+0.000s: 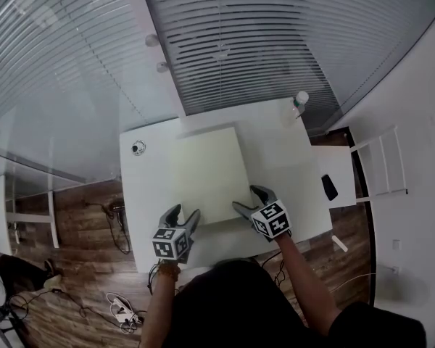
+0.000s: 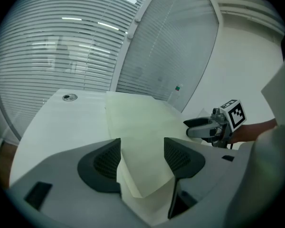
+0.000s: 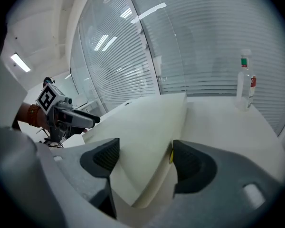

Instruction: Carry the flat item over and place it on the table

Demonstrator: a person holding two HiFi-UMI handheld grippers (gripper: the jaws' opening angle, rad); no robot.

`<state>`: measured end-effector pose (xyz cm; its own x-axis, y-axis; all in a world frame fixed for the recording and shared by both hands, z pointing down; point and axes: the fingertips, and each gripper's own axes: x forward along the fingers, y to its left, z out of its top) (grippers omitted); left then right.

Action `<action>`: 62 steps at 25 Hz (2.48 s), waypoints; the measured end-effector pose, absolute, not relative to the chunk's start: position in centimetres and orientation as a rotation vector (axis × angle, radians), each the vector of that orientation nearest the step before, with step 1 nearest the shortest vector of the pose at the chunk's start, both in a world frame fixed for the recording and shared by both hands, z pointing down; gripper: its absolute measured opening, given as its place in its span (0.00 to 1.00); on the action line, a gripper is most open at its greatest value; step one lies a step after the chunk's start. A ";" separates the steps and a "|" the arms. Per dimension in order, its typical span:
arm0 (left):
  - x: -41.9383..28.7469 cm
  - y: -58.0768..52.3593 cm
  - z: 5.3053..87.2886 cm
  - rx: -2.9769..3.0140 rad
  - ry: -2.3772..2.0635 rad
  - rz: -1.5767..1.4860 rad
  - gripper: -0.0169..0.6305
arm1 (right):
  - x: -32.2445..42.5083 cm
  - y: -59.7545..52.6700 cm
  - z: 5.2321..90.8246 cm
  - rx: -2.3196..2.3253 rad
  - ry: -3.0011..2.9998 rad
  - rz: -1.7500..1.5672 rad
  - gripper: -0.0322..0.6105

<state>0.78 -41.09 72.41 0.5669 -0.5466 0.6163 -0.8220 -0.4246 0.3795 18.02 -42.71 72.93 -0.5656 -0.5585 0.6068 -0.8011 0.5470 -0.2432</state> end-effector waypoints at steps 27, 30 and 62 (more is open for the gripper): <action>1.3 -35.1 68.1 2.214 -1.155 0.453 0.46 | 14.8 -36.1 67.6 1.015 -2.405 0.529 0.59; 1.3 -34.5 68.0 2.217 -1.157 0.450 0.46 | 15.0 -35.4 67.3 1.020 -2.401 0.513 0.59; -0.2 -28.0 67.5 2.214 -1.176 0.475 0.45 | 10.7 -30.0 66.2 0.927 -2.349 0.459 0.58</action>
